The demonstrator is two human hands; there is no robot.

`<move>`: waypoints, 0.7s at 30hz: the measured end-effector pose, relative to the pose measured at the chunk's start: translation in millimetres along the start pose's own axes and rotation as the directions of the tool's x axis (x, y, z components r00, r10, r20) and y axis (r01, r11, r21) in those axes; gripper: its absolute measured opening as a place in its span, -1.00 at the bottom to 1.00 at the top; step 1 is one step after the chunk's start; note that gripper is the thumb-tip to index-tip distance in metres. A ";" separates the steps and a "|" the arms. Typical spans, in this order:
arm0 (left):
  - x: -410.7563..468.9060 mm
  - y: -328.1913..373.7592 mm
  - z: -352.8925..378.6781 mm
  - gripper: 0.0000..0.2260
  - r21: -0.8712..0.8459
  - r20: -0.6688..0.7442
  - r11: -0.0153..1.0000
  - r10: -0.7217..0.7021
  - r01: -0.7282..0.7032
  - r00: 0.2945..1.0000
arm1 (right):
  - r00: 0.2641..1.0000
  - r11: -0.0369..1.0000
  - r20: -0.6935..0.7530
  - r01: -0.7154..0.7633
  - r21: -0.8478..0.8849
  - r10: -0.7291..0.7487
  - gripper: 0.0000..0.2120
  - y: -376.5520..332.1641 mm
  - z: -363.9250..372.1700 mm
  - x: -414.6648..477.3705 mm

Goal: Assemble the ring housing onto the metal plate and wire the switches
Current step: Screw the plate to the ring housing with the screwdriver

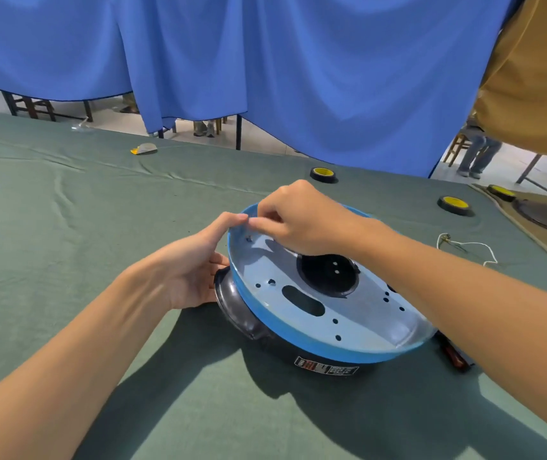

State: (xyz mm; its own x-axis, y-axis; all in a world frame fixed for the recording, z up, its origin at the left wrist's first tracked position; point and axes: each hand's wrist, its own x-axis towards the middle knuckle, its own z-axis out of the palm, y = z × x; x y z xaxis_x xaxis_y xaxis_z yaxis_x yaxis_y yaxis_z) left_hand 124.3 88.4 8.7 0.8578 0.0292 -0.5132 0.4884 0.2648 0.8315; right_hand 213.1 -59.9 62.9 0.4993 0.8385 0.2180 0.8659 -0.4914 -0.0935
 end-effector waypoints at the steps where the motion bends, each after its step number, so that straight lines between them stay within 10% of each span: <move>1: 0.1 -0.2 -1.8 -0.22 0.000 -0.013 1.000 -0.004 0.004 1.000 | 0.999 0.999 -0.034 -0.030 0.018 0.030 -0.64 4.6 -3.7 -4.2; 8: -9.3 -6.8 -15.9 -0.29 -0.071 -0.088 0.997 0.015 -0.022 0.996 | 0.864 0.902 -0.262 -0.398 0.169 0.430 -0.79 73.4 -32.8 -71.2; 12: -23.5 -11.5 -25.9 -0.20 -0.062 -0.103 0.998 -0.001 -0.005 0.995 | 0.768 0.769 -0.041 -0.636 0.061 0.639 -0.79 104.8 -31.1 -115.9; 21: -40.0 -16.4 -35.9 -0.32 -0.058 -0.142 0.998 0.015 -0.023 0.990 | 0.809 0.808 0.069 -0.571 -0.144 0.584 -0.73 88.8 -0.6 -141.4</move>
State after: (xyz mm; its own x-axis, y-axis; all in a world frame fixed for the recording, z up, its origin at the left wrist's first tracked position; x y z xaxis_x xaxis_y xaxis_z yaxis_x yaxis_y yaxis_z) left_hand 76.2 117.5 8.0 0.8335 0.1694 -0.5259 0.4583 0.3197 0.8293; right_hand 219.4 -222.3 24.3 0.9115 0.4077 0.0547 0.4106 -0.9098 -0.0602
